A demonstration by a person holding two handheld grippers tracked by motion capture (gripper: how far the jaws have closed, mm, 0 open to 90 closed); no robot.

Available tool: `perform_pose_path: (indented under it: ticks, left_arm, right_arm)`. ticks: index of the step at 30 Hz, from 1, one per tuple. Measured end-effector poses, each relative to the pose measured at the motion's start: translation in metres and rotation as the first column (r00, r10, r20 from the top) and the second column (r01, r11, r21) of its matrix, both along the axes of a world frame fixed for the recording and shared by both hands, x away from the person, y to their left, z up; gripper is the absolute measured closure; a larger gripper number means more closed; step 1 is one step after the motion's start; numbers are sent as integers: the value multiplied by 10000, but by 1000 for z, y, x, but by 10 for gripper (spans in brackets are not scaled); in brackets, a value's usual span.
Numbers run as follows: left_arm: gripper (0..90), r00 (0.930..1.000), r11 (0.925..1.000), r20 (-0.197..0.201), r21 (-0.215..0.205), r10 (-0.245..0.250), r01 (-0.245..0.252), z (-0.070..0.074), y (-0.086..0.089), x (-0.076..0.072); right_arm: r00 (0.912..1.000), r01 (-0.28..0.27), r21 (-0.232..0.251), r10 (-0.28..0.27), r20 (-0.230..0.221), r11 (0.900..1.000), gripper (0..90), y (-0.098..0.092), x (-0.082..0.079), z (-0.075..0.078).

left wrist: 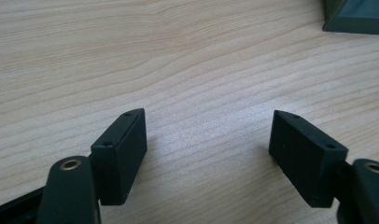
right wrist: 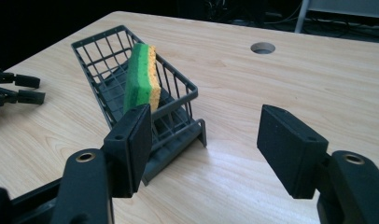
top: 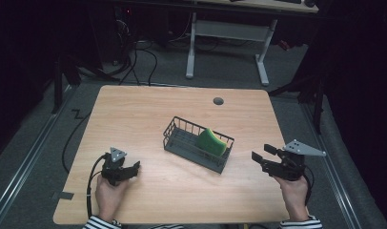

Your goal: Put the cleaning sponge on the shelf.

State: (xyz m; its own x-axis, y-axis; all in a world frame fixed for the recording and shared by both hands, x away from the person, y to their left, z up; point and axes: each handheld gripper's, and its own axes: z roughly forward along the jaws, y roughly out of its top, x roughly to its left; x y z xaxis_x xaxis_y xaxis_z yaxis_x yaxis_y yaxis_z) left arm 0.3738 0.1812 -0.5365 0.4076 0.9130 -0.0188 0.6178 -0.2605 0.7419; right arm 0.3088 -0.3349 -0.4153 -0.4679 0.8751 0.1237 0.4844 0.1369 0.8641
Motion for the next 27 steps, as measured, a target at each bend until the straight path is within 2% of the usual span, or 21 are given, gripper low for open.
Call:
perform_pose_path:
  ticks: [8,18,27]
  left_arm:
    - [283,10000,10000,-1,9,0,0,0,0,0]
    - [281,10000,10000,5,3,1,-1,0,0,0]
    - [281,10000,10000,4,1,2,-2,0,0,0]
  right_arm:
    - [9995,319,99,-319,-30,9994,354,-8,-10,-13]
    - [9972,699,377,-688,-303,9968,352,-16,-15,-44]
    - [9941,923,132,-914,-588,9956,351,-9,-10,-69]
